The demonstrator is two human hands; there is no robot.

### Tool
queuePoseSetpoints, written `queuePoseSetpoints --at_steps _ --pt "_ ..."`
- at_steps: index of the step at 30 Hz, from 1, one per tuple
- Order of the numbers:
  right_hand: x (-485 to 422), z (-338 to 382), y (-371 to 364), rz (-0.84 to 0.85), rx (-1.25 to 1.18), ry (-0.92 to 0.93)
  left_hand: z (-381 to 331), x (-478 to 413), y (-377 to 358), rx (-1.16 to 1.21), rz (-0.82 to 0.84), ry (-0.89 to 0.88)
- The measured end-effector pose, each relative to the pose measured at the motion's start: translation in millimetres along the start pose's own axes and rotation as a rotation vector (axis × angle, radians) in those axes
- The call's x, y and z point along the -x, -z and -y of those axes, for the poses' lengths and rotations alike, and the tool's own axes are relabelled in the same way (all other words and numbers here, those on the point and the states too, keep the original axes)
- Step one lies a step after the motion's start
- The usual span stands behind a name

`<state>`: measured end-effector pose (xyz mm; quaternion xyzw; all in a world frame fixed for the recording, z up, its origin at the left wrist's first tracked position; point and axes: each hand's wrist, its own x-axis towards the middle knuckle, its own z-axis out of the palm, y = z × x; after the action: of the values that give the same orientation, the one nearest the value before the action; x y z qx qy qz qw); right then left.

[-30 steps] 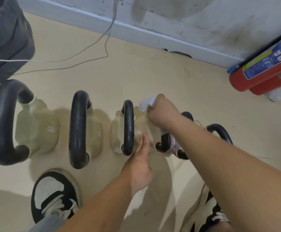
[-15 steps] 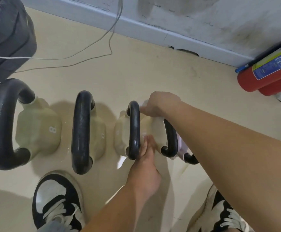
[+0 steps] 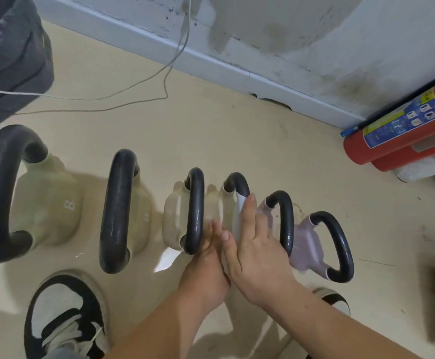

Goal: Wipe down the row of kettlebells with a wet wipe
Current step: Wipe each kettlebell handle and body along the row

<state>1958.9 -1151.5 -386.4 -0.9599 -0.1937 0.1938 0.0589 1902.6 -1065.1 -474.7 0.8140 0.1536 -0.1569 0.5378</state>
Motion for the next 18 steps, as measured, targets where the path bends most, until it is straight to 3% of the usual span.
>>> queuePoseSetpoints --at_steps 4,8,12,18 --pt "-43 6 15 -0.045 0.105 0.011 -2 1 5 0.05 0.029 0.051" --pt "-113 30 41 0.129 0.223 -0.11 -4 5 9 0.079 0.038 0.071" --pt "-164 41 42 0.342 0.4 -0.081 -6 7 8 0.091 0.036 0.103" --pt "-181 42 33 0.353 0.46 -0.121 0 3 1 0.036 -0.011 0.066"
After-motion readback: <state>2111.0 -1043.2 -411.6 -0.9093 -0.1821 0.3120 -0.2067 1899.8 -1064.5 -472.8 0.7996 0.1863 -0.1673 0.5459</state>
